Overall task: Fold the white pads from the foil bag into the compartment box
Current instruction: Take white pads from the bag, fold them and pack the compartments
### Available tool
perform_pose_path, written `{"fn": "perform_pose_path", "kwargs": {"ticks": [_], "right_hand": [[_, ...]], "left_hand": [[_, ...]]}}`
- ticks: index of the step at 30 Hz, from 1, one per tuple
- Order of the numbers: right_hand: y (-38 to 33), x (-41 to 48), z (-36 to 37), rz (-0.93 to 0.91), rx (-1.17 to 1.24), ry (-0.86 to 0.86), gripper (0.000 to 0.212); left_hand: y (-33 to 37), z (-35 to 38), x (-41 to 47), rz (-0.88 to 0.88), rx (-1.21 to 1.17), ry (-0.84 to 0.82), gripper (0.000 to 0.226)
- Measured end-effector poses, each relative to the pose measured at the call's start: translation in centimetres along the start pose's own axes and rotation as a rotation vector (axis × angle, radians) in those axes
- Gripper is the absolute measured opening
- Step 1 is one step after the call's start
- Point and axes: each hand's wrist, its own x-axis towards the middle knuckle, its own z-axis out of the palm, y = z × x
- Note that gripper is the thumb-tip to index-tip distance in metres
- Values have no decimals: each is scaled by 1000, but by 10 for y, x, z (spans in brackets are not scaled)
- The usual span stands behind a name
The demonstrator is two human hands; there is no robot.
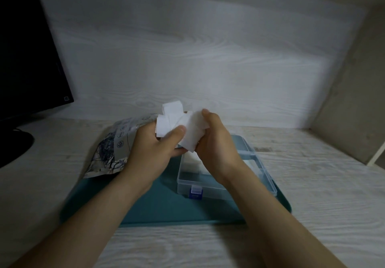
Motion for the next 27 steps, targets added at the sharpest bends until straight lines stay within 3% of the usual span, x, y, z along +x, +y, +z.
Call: {"fn": "perform_pose_path", "kwargs": {"ticks": [6, 9, 15, 20, 23, 27], "right_hand": [[-1, -5, 3, -93, -327, 58, 40], [-2, -5, 1, -230, -406, 51, 38], [-12, -4, -10, -482, -260, 160, 18], [-13, -4, -14, -355, -330, 7, 18], [-5, -2, -15, -348, -483, 56, 22], [-5, 0, -20, -344, -479, 90, 25]], "left_hand": [[0, -7, 5, -34, -30, 2, 26], [3, -13, 7, -37, -4, 24, 22], [-1, -21, 12, -18, 69, 79, 14], [1, -19, 10, -30, 33, -56, 22], [1, -19, 11, -21, 38, -151, 27], [-1, -22, 11, -37, 42, -207, 36]]}}
